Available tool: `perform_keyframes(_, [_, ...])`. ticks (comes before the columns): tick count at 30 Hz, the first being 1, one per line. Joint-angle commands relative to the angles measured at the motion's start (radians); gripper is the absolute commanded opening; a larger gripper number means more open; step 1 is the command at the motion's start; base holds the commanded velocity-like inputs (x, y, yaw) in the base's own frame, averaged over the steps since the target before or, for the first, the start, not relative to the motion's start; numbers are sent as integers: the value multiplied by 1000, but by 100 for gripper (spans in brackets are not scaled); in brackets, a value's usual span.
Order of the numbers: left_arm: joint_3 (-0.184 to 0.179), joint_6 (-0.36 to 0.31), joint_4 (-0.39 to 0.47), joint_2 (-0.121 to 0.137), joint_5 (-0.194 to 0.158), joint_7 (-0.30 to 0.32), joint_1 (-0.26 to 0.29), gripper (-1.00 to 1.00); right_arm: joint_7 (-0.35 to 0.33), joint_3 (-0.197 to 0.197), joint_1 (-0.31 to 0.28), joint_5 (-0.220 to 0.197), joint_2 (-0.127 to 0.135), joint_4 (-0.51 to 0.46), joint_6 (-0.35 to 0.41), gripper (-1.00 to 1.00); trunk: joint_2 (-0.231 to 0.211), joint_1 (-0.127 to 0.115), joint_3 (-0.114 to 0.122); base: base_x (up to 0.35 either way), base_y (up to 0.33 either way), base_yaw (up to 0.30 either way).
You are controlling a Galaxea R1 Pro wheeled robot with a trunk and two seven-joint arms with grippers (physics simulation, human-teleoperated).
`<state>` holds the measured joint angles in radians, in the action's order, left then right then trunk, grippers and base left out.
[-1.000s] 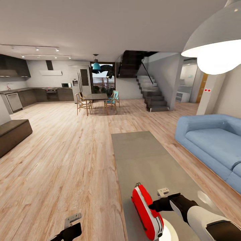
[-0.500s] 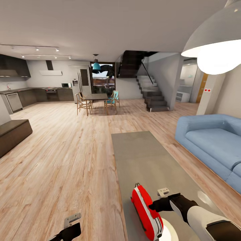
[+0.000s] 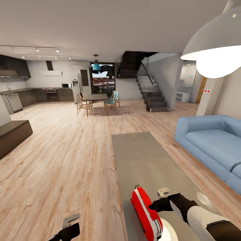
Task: Turn on the radio receiver that's on the table in the living room.
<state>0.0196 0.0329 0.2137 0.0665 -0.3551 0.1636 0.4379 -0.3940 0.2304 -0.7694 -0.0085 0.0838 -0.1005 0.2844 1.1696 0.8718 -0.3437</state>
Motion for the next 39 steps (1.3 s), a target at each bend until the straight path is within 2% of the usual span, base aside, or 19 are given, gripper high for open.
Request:
perform_keyframes(1, [2,2,-2,0,-4,5,1,-100,-3,4,0,-1,1,-2,6,100,-7,-4,2,0,0,0])
perform_keyframes(17, [2,2,-2,1,-4,5,1,-100,-3,4,0,-1,1,-2,6,100,-119,-65,52,-21,5,0])
perform_keyframes(39, [2,2,-2,1,-4,5,1,-100,-3,4,-1,-1,-1,-2,6,100,-273,-150,121,-274,144,0])
